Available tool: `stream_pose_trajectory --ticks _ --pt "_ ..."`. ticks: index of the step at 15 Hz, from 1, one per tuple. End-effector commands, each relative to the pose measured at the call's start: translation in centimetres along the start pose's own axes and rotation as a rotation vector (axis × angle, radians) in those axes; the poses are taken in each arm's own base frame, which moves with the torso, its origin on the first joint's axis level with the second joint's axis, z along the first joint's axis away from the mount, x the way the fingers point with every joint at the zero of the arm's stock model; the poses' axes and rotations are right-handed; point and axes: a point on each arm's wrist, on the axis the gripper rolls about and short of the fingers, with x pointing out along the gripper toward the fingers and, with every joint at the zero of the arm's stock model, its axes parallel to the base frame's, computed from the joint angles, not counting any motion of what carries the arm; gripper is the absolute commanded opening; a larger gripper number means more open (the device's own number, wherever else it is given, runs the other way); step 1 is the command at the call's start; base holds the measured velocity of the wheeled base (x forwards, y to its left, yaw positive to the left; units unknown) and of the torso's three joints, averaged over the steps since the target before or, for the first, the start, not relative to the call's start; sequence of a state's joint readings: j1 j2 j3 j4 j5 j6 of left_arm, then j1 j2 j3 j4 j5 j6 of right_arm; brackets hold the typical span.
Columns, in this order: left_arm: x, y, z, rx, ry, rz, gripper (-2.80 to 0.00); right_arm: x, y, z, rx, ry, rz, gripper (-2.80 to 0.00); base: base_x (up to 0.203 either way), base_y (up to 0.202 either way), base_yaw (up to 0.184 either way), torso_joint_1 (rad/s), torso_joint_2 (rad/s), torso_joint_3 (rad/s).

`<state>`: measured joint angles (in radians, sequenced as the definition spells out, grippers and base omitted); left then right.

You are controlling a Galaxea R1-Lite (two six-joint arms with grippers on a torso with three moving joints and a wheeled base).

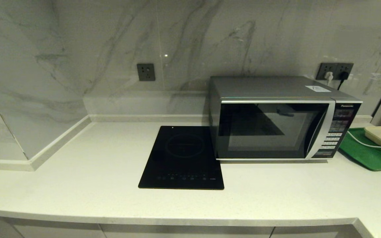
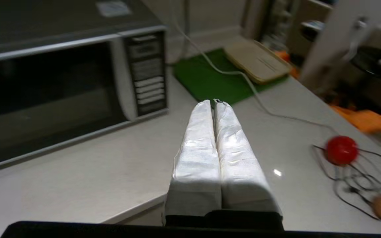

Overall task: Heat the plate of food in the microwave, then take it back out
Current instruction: Open the microwave oven

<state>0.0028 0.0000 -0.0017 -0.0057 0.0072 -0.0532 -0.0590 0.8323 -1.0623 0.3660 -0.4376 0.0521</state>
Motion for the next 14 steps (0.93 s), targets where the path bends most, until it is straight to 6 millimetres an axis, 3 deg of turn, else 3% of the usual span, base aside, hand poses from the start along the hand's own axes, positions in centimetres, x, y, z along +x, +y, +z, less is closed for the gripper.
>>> stream_pose_trajectory --ticks 1,4,7,10,14 --pt "0.0 0.0 0.0 0.000 0.000 0.001 -2.80 10.9 4.6 -0.1 -0.143 0.229 -0.208 -2.80 0.000 0.000 0.000 0.000 0.00 0.000" --pt "0.0 0.0 0.0 0.000 0.000 0.001 -2.80 18.2 9.2 -2.0 -0.222 0.248 -0.406 -2.80 0.000 0.000 0.000 0.000 0.00 0.000" --pt "0.0 0.0 0.0 0.000 0.000 0.001 -2.80 23.2 13.6 -6.0 -0.268 0.266 -0.472 -2.80 0.000 0.000 0.000 0.000 0.00 0.000" --pt "0.0 0.0 0.0 0.000 0.000 0.001 -2.80 24.6 18.1 -10.1 -0.270 0.274 -0.447 -2.80 0.000 0.000 0.000 0.000 0.00 0.000" --pt "0.0 0.0 0.0 0.000 0.000 0.001 -2.80 25.1 21.5 -13.1 -0.257 0.266 -0.446 -2.80 0.000 0.000 0.000 0.000 0.00 0.000"
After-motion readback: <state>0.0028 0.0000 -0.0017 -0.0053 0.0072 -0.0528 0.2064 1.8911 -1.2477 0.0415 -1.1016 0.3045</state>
